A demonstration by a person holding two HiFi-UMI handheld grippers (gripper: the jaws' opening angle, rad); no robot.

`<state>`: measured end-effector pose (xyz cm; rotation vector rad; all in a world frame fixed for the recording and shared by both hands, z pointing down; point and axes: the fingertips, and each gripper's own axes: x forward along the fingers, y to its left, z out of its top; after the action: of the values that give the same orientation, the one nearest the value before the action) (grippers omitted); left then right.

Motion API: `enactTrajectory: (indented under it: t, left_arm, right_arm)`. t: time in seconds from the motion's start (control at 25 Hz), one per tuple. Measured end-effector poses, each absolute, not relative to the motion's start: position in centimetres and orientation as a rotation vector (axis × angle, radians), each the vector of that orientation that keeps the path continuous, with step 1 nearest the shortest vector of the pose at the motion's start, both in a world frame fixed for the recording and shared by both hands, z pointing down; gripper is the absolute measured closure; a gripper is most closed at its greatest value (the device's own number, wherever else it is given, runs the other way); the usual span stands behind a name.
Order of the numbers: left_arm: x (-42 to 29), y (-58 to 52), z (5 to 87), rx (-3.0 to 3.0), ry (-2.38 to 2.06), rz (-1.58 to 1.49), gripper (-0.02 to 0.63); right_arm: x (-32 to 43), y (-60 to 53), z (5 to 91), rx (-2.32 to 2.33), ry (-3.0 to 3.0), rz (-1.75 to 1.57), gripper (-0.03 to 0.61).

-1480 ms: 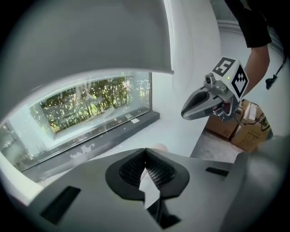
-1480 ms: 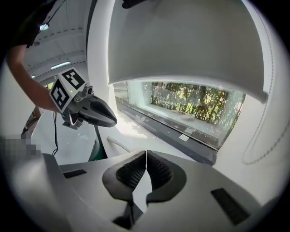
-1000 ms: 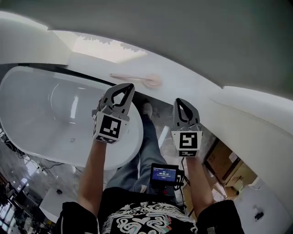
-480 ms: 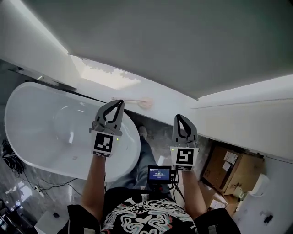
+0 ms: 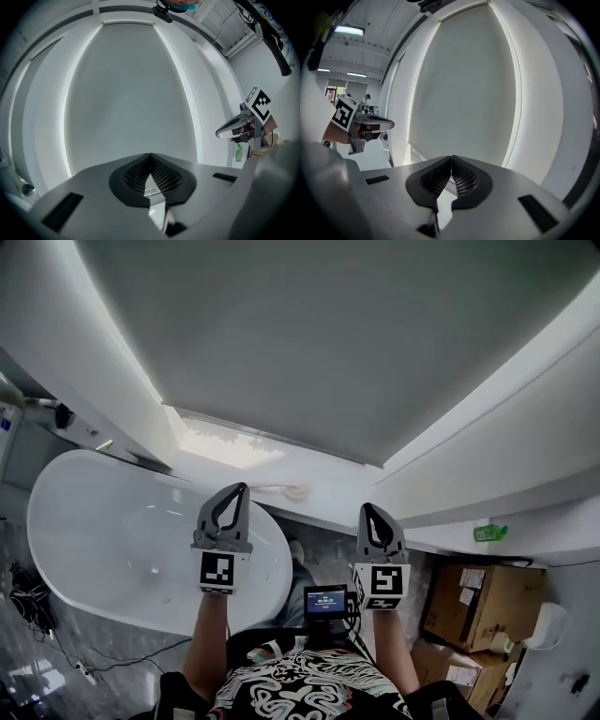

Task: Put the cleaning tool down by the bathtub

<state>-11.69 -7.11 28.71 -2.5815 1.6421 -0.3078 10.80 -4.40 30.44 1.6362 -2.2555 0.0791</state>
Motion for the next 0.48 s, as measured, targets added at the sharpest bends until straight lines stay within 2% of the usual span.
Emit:
enactTrajectory:
  t: [0.48]
  left_arm:
    - [-11.7, -2.1, 19.8, -2.485, 1.614, -0.094, 0.597]
  right_arm:
    - [9.7, -0.2, 23.1, 1.684, -2.404, 0.039, 0.551]
